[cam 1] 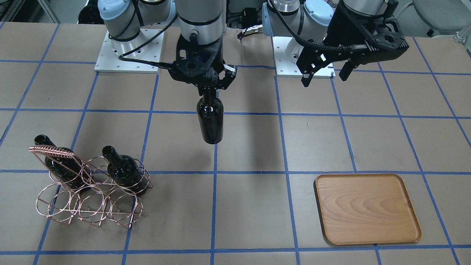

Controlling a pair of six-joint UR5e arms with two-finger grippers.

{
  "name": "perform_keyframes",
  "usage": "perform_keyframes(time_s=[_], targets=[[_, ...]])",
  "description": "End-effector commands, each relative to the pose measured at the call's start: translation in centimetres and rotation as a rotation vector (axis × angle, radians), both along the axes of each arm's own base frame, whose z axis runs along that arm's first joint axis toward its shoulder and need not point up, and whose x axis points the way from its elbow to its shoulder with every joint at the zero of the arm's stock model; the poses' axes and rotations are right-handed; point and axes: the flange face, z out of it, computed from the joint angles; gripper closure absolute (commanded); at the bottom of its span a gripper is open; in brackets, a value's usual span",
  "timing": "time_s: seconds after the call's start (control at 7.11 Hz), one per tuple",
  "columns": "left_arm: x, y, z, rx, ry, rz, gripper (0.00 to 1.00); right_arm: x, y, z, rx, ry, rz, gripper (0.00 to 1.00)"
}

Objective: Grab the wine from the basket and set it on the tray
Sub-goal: 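Carry the bottle toward the tray and stand it upright on the table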

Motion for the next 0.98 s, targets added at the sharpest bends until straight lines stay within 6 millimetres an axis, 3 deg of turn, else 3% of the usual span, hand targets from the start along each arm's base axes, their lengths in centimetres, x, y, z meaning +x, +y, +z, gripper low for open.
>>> perform_keyframes(time_s=[0.0, 0.7, 0.84], targets=[[0.0, 0.0, 0.0, 0.0, 0.0, 0.0, 0.0, 4.6, 0.2, -4.8, 0.02, 0.012, 0.009, 0.95], [0.0, 0.1, 0.1, -0.002, 0.0, 0.0, 0.0, 5.4, 0.3, -7.5, 0.036, 0.025, -0.006, 0.91], [-0.1, 0.1, 0.1, -0.002, 0.0, -0.001, 0.0, 5.4, 0.3, -7.5, 0.034, 0.024, 0.002, 0.7]])
